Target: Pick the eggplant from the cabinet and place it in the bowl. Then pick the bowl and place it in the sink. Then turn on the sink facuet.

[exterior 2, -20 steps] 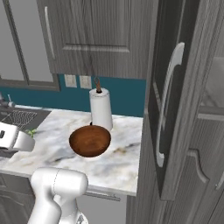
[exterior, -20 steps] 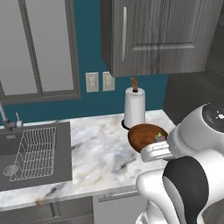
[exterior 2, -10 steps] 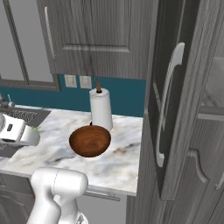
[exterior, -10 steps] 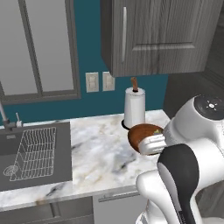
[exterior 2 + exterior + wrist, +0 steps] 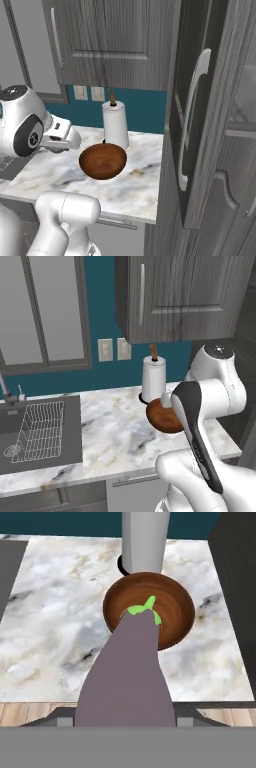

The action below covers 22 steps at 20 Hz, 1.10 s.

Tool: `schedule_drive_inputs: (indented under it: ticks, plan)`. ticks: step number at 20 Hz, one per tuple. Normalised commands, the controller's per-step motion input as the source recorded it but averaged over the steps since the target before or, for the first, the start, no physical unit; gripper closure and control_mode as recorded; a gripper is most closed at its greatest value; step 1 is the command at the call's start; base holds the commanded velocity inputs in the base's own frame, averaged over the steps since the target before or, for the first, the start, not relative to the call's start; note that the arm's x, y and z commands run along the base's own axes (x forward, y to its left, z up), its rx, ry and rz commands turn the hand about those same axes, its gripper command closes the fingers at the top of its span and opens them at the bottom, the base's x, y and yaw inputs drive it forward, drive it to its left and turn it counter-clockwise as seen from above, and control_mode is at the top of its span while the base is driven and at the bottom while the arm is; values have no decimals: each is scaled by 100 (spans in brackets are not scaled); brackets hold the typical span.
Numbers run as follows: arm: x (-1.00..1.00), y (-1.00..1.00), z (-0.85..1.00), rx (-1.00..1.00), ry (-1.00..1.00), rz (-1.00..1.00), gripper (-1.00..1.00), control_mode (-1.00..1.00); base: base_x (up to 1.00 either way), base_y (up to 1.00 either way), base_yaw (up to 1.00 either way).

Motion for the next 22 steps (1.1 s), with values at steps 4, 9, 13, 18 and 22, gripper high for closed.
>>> schedule_drive_inputs:
  ticks: [4,9,13,18,22]
  plan:
    - [78,-53,-71,0,5,0,100,-100,0,0,0]
    - [65,-22,-82,0,5,0,100,-100,0,0,0]
    - [65,0,-61,0,6,-1,100,-100,0,0,0]
    - [54,0,-42,0,3,-2,100,-100,0,0,0]
    - [20,-3,-33,0,2,-1,100,-100,0,0,0]
